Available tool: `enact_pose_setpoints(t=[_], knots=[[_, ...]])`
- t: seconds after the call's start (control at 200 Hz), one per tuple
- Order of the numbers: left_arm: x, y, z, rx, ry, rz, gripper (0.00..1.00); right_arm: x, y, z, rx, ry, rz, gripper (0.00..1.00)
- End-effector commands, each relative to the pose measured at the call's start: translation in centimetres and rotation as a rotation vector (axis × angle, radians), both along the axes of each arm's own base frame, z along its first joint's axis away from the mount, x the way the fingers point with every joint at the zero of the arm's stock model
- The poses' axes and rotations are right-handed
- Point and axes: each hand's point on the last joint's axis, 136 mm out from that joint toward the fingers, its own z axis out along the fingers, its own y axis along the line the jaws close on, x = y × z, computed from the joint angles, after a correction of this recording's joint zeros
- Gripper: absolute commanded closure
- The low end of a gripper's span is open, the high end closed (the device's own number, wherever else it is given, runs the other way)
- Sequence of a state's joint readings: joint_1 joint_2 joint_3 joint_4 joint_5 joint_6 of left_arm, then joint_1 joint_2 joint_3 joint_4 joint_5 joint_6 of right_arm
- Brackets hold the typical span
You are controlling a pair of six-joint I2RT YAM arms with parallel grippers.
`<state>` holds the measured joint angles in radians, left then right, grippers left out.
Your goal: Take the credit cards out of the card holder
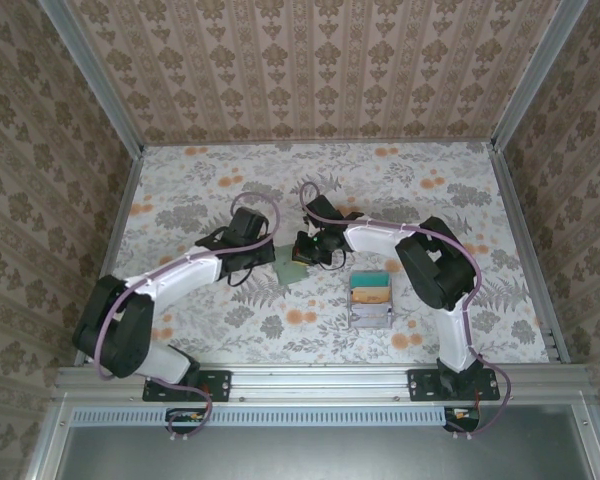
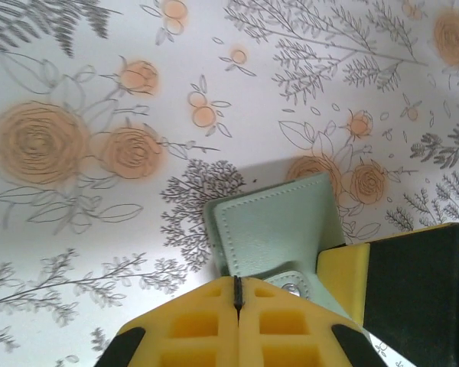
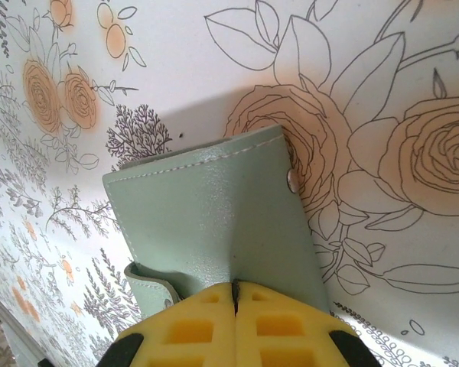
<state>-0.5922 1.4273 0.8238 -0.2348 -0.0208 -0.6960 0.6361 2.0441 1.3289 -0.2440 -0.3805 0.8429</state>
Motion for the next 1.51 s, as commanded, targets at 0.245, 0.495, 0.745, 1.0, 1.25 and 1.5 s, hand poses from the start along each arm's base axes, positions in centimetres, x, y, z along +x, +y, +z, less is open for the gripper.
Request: enact_pose_setpoints(t=[0.245, 0.495, 0.745, 1.0, 1.25, 1.5], knots=[[-1.7, -1.4, -0.4, 0.027, 0.085, -0.053, 0.65, 0.8, -1.8, 3.6, -0.041, -0.127, -0.014, 1.0], [-2.7, -2.4, -1.7, 0.206, 0.212, -0.087, 0.55, 1.7, -6.0, 7.2, -0.107, -0.251, -0.12, 0.93], [-2.3, -2.4, -2.9, 0.339, 0.295, -0.09, 0.55, 0.9, -8.9, 8.2, -0.138, -0.291, -0.18, 0.8], [-1.9, -2.6, -4.1, 0.403, 0.348, -0.088, 0.55, 0.5, -9.5, 8.3, -0.14, -0.295, -0.195, 0.76], [-1.5, -3.3, -5.0, 0.404, 0.369, -0.097, 0.5, 0.3, -9.4, 8.1, -0.138, -0.288, -0.193, 0.76], [-1.3, -4.7, -4.4, 0.37, 0.347, -0.135, 0.45, 0.2, -9.4, 7.7, -0.139, -0.277, -0.195, 0.76]])
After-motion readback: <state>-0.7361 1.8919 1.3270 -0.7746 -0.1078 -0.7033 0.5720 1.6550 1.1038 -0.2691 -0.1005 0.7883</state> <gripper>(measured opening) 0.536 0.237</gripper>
